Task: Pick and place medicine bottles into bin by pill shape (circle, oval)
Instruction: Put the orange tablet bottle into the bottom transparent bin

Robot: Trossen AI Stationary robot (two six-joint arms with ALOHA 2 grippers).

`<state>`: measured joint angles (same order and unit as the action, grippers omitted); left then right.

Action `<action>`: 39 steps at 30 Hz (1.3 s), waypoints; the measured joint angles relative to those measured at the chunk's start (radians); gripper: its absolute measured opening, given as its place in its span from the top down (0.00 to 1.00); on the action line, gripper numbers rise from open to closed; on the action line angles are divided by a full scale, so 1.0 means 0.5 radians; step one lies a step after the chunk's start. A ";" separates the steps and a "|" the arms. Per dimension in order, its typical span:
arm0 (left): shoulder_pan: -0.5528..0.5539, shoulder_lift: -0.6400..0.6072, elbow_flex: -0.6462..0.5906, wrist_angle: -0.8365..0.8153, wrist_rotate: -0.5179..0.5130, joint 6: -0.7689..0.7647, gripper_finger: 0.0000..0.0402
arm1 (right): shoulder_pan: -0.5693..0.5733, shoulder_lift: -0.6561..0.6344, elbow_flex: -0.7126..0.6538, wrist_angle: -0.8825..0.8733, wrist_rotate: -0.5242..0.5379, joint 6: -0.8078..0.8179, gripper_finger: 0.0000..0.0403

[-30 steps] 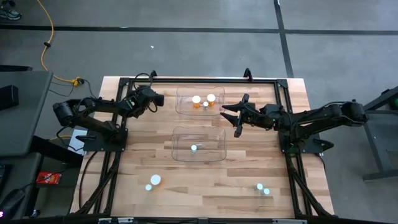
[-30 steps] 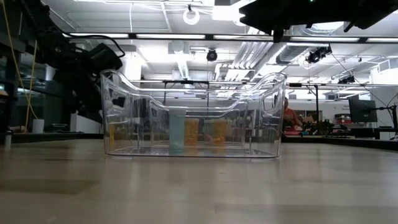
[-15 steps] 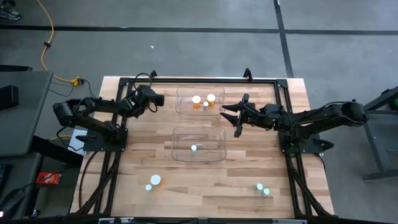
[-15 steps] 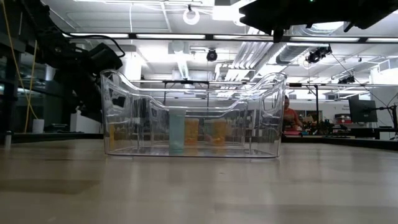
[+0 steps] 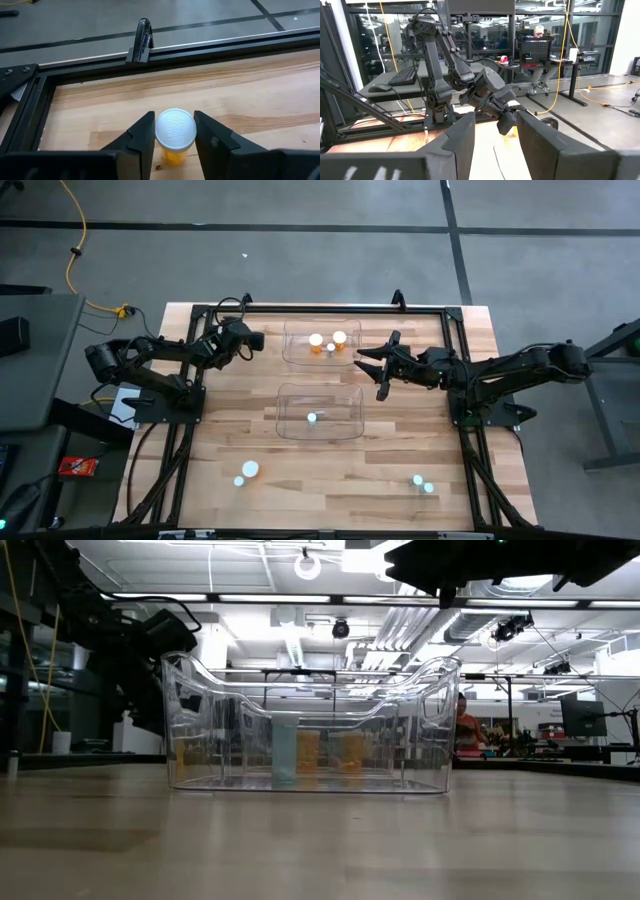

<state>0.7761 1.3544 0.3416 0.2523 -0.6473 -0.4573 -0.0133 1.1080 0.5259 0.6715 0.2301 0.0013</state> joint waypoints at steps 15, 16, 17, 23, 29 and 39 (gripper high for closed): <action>-0.311 -0.880 0.000 -0.101 0.346 0.227 0.74 | 0.000 0.000 0.001 -0.020 0.000 -0.011 0.66; -0.372 -0.976 0.000 -0.119 0.346 0.261 0.74 | 0.000 0.000 0.001 -0.029 0.000 -0.011 0.66; -0.440 -1.079 0.000 -0.135 0.356 0.295 0.74 | 0.000 0.000 0.000 -0.037 0.000 -0.011 0.66; -0.845 -1.556 0.000 -0.092 0.738 0.457 0.74 | 0.000 0.000 0.001 -0.049 0.000 -0.011 0.66; -1.193 -1.666 0.000 0.022 1.170 0.675 0.73 | 0.000 0.000 0.001 -0.049 -0.001 -0.015 0.66; -1.371 -1.572 0.001 0.119 0.943 0.894 0.73 | 0.000 0.000 0.001 -0.050 -0.001 -0.018 0.66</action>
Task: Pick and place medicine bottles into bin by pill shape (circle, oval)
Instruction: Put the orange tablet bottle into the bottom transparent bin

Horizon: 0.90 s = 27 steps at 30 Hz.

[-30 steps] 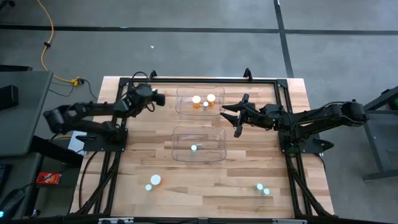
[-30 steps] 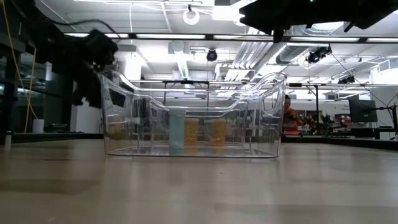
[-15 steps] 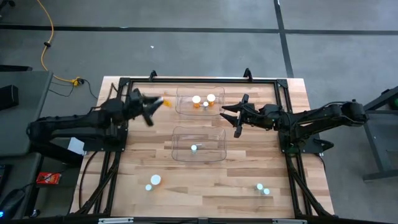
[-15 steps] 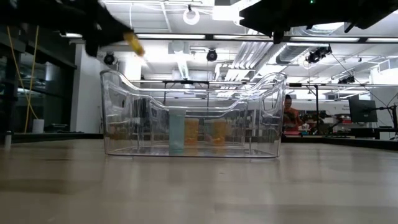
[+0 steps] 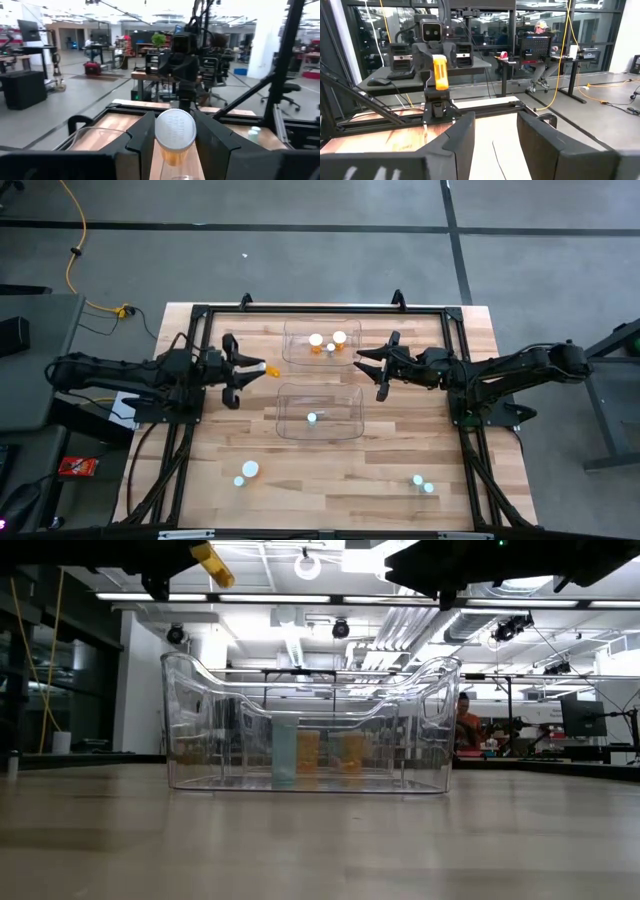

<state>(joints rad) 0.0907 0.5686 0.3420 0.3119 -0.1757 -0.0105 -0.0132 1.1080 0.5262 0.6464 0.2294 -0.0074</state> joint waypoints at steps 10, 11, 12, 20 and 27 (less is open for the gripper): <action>0.001 0.079 0.000 0.099 0.039 -0.045 0.73 | -0.001 0.000 0.000 0.001 0.000 0.000 0.66; 0.000 0.115 0.006 0.110 0.070 -0.049 0.73 | -0.001 0.000 0.000 0.001 0.000 0.000 0.66; 0.000 0.162 0.026 0.106 0.093 -0.053 0.73 | 0.000 0.000 0.000 0.002 0.000 0.000 0.66; 0.000 0.718 0.273 0.028 0.198 -0.019 0.73 | 0.000 0.000 0.000 0.002 0.000 0.000 0.66; 0.000 1.261 0.541 0.060 0.364 0.030 0.73 | 0.000 0.000 0.000 0.002 0.000 0.000 0.66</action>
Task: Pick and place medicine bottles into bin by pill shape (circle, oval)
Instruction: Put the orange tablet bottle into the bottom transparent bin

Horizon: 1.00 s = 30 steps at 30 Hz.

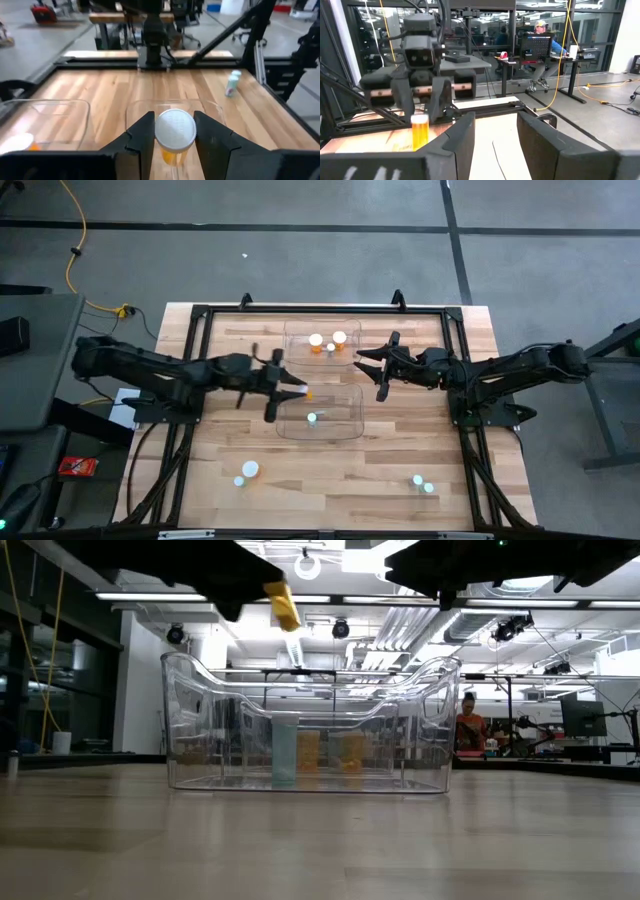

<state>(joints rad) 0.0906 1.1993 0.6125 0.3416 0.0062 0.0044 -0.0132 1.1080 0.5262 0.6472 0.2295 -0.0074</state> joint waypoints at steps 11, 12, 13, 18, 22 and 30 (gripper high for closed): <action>0.000 0.632 0.350 -0.020 0.046 0.127 0.73 | 0.000 0.000 0.000 -0.001 0.000 0.000 0.66; 0.001 0.668 0.371 -0.015 0.073 0.137 0.73 | -0.001 0.000 0.000 -0.001 0.000 0.000 0.66; 0.002 0.702 0.390 -0.008 0.120 0.147 0.73 | 0.000 0.000 0.000 -0.001 0.000 0.000 0.66; -0.012 0.860 0.445 0.011 0.342 0.249 0.73 | 0.000 0.000 0.000 -0.001 0.000 0.000 0.66; -0.029 1.003 0.507 0.011 0.351 0.335 0.73 | 0.000 0.000 0.000 0.000 0.000 0.000 0.66; -0.030 1.218 0.656 -0.016 0.351 0.350 0.73 | 0.000 0.000 0.000 -0.001 0.000 0.000 0.66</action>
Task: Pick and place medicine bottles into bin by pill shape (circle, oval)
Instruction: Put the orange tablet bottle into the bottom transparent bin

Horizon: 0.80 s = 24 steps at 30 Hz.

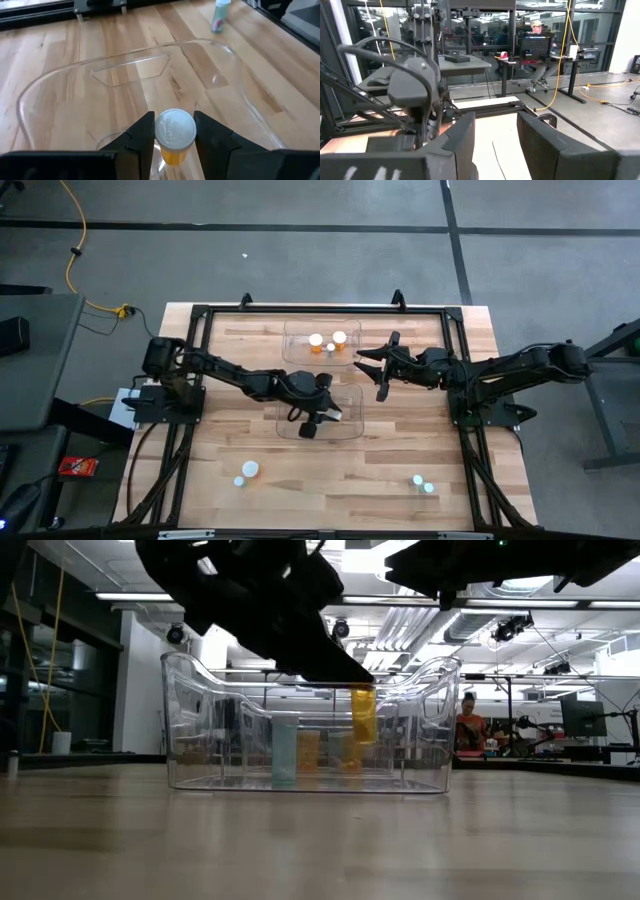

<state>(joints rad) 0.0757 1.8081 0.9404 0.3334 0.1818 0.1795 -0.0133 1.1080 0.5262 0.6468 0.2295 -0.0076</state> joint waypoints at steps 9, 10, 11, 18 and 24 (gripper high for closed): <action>-0.001 0.066 0.024 -0.032 -0.001 0.083 0.73 | 0.000 0.000 0.000 0.001 0.000 0.000 0.66; -0.001 0.066 0.024 -0.038 -0.001 0.087 0.73 | 0.000 0.000 0.000 0.001 0.000 0.000 0.66; -0.001 0.066 0.024 -0.046 -0.002 0.088 0.73 | 0.000 0.000 0.000 0.000 0.001 0.000 0.66; -0.001 0.067 0.024 -0.045 -0.023 0.082 0.72 | 0.000 0.000 0.000 0.001 0.000 0.000 0.66; -0.010 0.066 0.024 -0.046 -0.091 0.067 0.59 | -0.001 0.000 0.000 0.001 0.000 0.000 0.66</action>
<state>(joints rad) 0.0708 1.8412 0.9524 0.3104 0.1361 0.2130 -0.0135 1.1080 0.5262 0.6472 0.2295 -0.0078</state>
